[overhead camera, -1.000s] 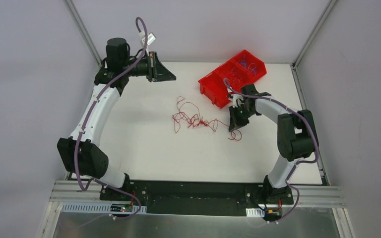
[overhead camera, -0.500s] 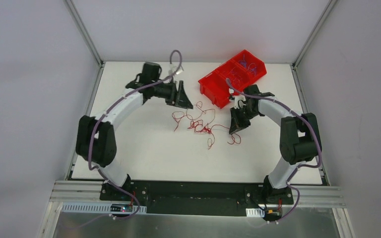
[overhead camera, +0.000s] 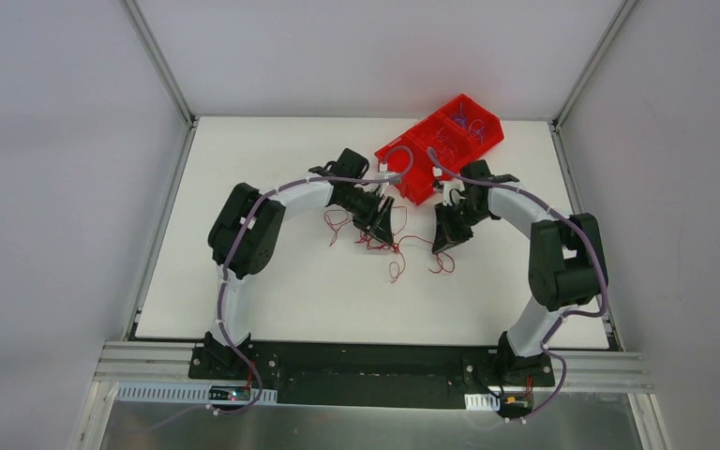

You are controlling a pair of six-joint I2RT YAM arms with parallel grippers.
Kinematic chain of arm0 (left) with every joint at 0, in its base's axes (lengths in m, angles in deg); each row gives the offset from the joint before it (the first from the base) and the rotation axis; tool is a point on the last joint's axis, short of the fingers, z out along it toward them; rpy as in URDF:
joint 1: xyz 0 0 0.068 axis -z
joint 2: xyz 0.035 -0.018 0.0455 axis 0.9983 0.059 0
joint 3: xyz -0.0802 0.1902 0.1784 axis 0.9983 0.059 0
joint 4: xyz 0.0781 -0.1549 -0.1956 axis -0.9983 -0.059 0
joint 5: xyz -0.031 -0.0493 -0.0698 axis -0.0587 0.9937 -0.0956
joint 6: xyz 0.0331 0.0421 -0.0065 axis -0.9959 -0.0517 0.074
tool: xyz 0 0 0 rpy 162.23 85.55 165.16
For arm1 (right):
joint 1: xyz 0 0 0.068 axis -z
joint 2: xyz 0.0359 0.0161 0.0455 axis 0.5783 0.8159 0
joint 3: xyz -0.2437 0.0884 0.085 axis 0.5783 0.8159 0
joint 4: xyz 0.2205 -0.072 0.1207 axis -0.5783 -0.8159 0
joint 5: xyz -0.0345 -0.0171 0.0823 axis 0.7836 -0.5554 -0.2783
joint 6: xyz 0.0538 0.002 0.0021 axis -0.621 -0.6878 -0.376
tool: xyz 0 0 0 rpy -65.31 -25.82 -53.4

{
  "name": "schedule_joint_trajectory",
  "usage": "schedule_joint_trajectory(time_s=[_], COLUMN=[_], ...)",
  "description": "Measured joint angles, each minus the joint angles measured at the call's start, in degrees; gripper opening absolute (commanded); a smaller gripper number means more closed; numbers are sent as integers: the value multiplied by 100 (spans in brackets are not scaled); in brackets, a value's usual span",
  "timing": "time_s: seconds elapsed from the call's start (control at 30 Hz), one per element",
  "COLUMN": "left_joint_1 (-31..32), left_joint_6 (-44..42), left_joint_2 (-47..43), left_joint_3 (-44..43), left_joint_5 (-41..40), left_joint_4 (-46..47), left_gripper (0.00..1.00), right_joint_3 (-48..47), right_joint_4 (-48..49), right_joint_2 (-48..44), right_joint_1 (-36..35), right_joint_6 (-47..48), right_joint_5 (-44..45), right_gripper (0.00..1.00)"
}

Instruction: Untangle the cables

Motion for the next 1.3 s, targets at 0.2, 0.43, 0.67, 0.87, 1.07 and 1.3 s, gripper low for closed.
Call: schedule_joint_trajectory(time_s=[0.2,0.43,0.67,0.87,1.07,1.3], left_joint_1=[92,94,164,-129,-1119,-2291], left_joint_6=[-341,-579,-546,-101,811,2302], left_joint_2=[363,542,501,-295,-1491,-2146], left_joint_3=[-468,-435,-435,-479,-1176,-1784], left_joint_5=[-245,-258,-199,293,925,1394], left_joint_4=[-26,-223,-282,-448,-321,619], left_gripper=[36,29,0,0,0,0], right_joint_3=[0,-11,-33,-33,-28,146], right_joint_4=[2,11,44,44,37,-44], right_joint_2=[20,92,170,170,168,151], right_joint_1=[0,0,0,2,0,17], right_joint_6=[-20,-48,-68,44,275,573], right_joint_5=[-24,-39,76,573,953,1296], right_gripper=[0,0,0,0,0,0])
